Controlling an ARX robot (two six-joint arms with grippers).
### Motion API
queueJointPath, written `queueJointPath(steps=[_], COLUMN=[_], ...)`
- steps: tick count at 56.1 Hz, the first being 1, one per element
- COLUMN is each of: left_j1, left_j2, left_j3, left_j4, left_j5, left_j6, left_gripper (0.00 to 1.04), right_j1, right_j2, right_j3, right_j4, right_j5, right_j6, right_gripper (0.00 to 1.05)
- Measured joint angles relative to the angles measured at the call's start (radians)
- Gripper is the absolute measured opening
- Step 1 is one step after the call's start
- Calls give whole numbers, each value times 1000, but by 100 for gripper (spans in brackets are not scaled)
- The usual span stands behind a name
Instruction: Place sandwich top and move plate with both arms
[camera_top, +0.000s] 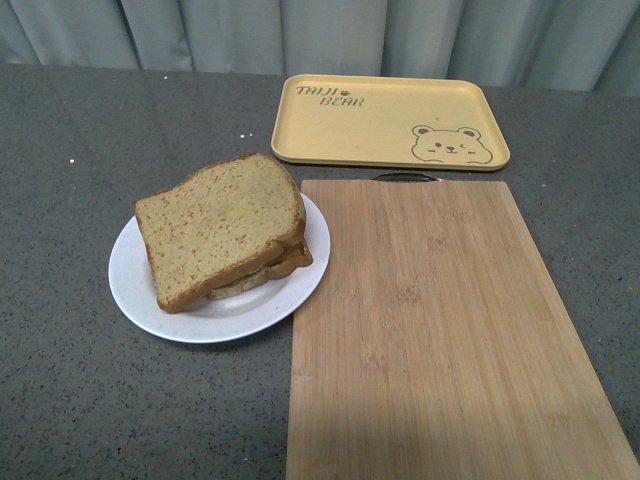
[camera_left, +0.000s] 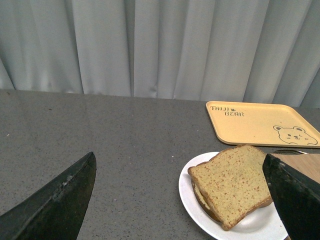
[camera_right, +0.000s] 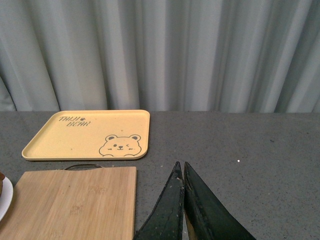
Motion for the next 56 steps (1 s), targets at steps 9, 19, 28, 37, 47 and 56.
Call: queueJointPath(steps=[9,19,28,37,47,56], left_j1=[0,0,0,0,0,0], left_j2=[0,0,0,0,0,0], left_j3=[0,0,0,0,0,0], left_j4=[0,0,0,0,0,0], left_j5=[0,0,0,0,0,0], left_j6=[0,0,0,0,0,0], left_gripper=[98,98,98,98,98,98], right_j1=[0,0,0,0,0,0], right_j2=[-98,-212,-284,-341,-397,-441], right_j3=[-2,-2,-2,-2,-2,-2], right_j4=[-88,-196,-264,-320,-375,-418], right_j5=[0,0,0,-1,-1,-1], right_j6=[0,0,0,0,0,0], right_gripper=[1,1,1,1,1,1])
